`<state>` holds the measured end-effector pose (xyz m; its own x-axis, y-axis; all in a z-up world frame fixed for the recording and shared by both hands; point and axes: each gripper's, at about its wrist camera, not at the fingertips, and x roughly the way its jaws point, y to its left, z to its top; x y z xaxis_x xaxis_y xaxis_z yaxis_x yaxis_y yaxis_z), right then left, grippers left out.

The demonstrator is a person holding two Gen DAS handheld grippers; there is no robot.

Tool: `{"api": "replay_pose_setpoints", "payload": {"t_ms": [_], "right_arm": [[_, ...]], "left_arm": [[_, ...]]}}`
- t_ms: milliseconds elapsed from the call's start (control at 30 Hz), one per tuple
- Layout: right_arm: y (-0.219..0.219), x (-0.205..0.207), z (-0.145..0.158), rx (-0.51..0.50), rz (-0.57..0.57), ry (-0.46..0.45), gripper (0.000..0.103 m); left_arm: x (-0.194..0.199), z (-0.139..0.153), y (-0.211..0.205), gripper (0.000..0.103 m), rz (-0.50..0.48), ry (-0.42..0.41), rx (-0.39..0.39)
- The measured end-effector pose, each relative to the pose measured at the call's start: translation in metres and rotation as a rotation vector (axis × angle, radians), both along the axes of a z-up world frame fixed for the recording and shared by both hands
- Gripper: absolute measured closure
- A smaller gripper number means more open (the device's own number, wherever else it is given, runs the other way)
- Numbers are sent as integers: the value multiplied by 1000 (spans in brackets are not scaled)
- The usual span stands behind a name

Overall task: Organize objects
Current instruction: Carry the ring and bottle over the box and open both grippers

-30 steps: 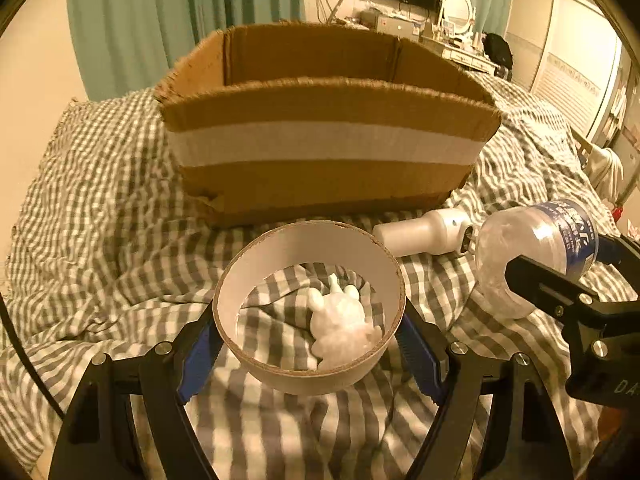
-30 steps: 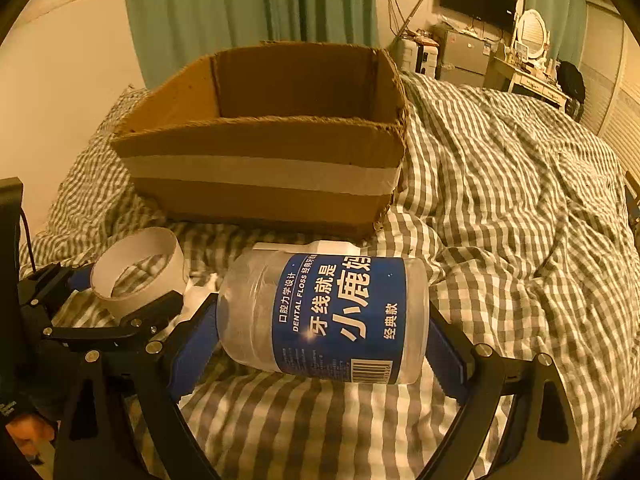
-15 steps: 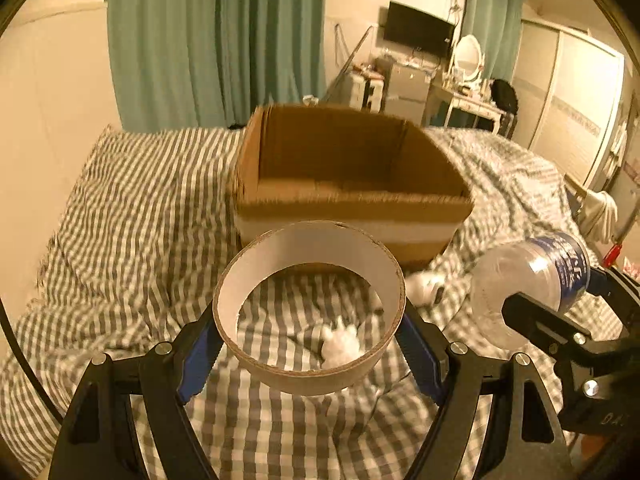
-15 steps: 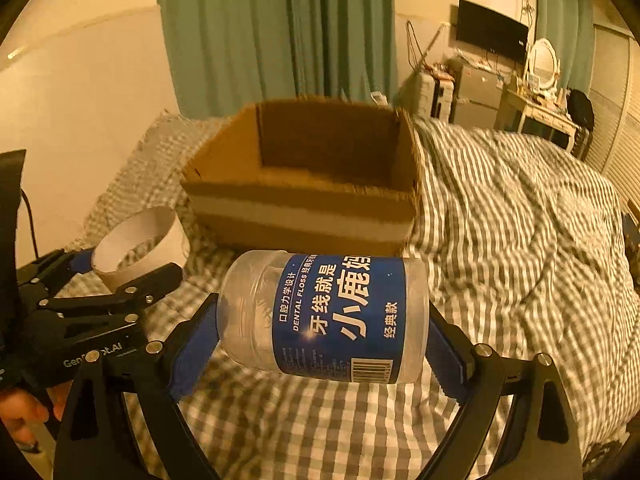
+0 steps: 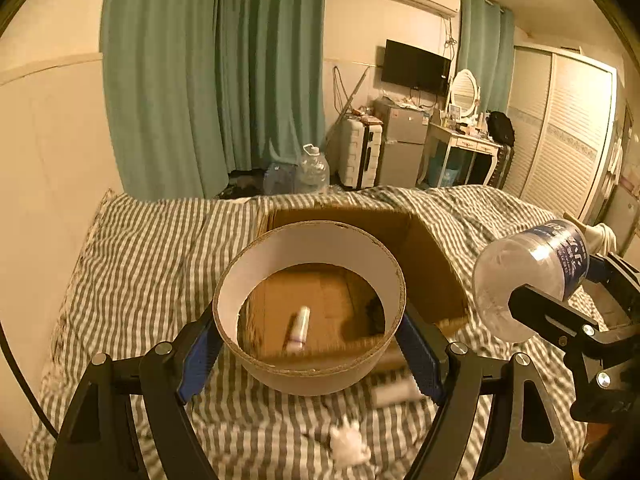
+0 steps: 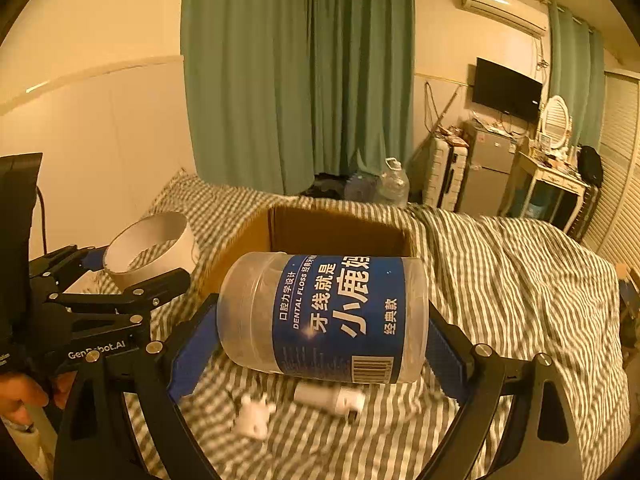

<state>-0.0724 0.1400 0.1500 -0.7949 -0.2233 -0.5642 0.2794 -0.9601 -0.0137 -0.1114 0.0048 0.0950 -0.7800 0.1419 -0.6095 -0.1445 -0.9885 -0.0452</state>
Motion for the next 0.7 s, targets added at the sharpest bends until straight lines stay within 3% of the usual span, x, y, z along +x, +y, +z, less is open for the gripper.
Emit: {"api": "replay_pose_setpoints", "payload": {"t_ms": [200, 367, 600, 700], "right_arm": [[5, -54, 11, 13, 32, 8, 11], [11, -106, 2, -10, 7, 9, 11], [18, -183, -44, -77, -28, -79, 11], [18, -205, -71, -59, -42, -129, 11]], "left_arm": [[-55, 9, 5, 21, -1, 9, -7], [-106, -6, 15, 21, -3, -16, -36], [-158, -50, 26, 21, -21, -83, -80], [-172, -67, 32, 21, -39, -110, -96]]}}
